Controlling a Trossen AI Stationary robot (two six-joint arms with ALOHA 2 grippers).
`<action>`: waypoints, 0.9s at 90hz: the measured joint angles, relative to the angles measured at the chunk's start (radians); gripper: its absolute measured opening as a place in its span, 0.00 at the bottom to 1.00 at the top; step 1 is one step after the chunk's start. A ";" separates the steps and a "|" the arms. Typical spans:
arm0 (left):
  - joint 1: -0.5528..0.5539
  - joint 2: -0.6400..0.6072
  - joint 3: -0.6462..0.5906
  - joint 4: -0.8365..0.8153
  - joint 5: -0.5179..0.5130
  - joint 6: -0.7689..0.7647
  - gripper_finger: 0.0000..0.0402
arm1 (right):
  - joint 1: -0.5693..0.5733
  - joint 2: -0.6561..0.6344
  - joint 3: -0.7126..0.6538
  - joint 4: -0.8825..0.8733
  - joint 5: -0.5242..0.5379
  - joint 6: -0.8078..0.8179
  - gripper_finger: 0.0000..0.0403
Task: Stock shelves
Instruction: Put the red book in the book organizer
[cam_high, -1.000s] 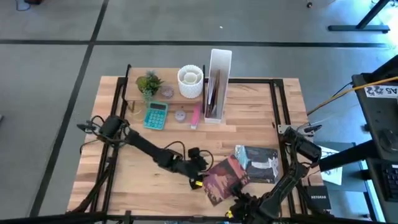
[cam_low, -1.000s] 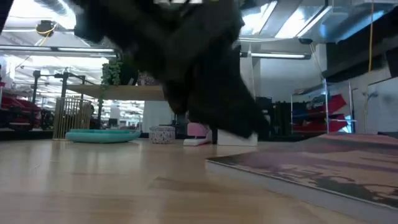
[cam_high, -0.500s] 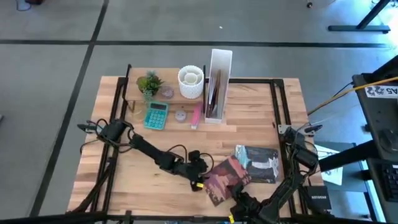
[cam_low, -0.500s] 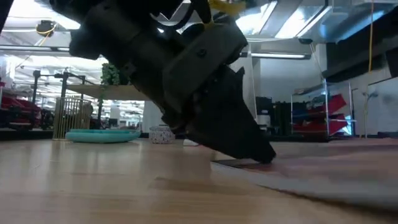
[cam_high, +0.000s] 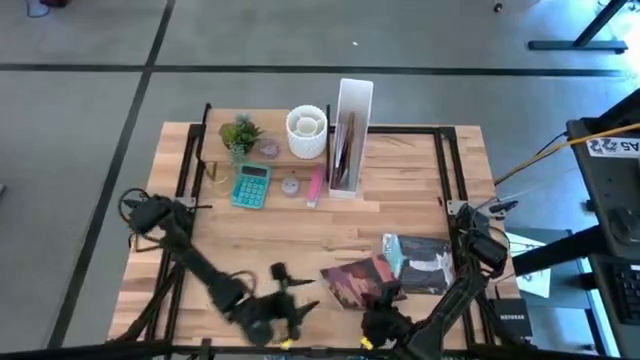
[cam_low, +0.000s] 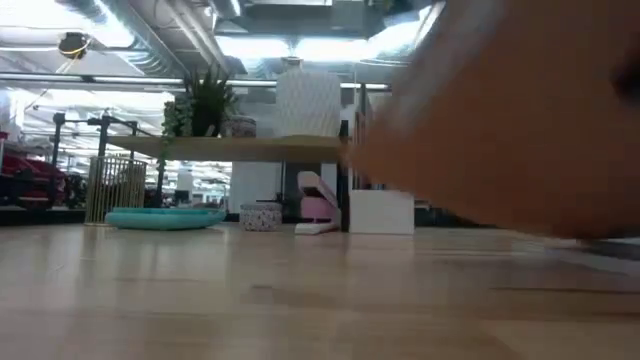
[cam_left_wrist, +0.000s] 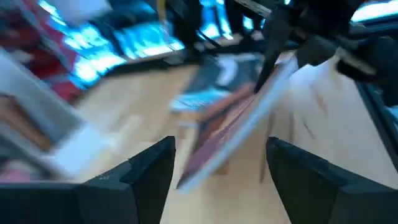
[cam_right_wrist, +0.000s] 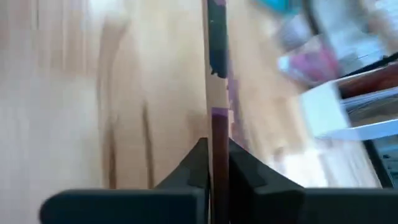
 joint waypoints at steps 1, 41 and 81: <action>-0.010 -0.004 0.000 0.001 -0.021 0.006 0.59 | -0.001 0.000 0.006 -0.012 0.020 0.013 0.01; -0.207 -0.030 -0.002 0.008 -0.340 0.015 0.59 | -0.218 -0.125 0.044 -0.249 0.512 0.401 0.00; -0.171 -0.029 -0.002 -0.137 -0.295 -0.173 0.59 | -0.501 -0.411 0.036 -0.252 0.520 0.239 0.00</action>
